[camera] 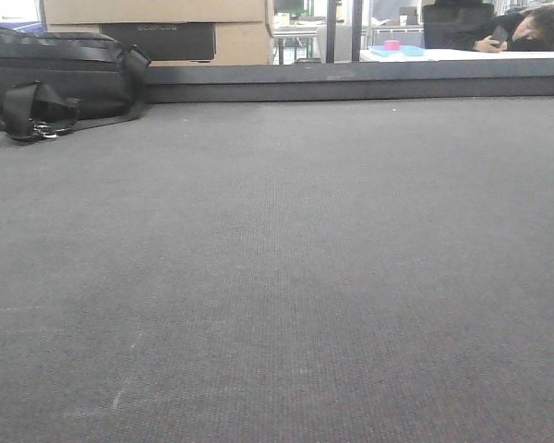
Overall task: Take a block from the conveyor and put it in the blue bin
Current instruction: 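Drive the base away from the conveyor toward the blue bin shelves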
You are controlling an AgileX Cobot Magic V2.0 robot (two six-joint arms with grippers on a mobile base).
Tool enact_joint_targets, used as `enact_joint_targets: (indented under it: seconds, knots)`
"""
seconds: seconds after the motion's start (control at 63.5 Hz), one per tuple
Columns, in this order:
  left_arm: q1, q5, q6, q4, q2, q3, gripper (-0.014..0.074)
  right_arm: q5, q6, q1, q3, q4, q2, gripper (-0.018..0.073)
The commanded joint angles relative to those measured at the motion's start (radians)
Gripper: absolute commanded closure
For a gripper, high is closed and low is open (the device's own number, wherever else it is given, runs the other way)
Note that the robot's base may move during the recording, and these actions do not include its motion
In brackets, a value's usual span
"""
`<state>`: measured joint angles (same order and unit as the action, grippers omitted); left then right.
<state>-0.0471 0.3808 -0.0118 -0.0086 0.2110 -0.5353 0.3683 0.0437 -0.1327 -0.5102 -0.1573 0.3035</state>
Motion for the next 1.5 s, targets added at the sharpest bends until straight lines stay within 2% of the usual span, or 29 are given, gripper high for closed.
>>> enact_joint_targets:
  seconds: [0.0, 1.481]
  knots:
    - [-0.006, -0.014, -0.006, -0.006, -0.005, 0.002, 0.0708, -0.017, 0.008, -0.001, -0.008, 0.002, -0.002, 0.0721]
    - [-0.006, -0.018, -0.006, -0.006, -0.019, 0.002, 0.0708, -0.017, 0.008, -0.001, -0.008, 0.002, -0.007, 0.0721]
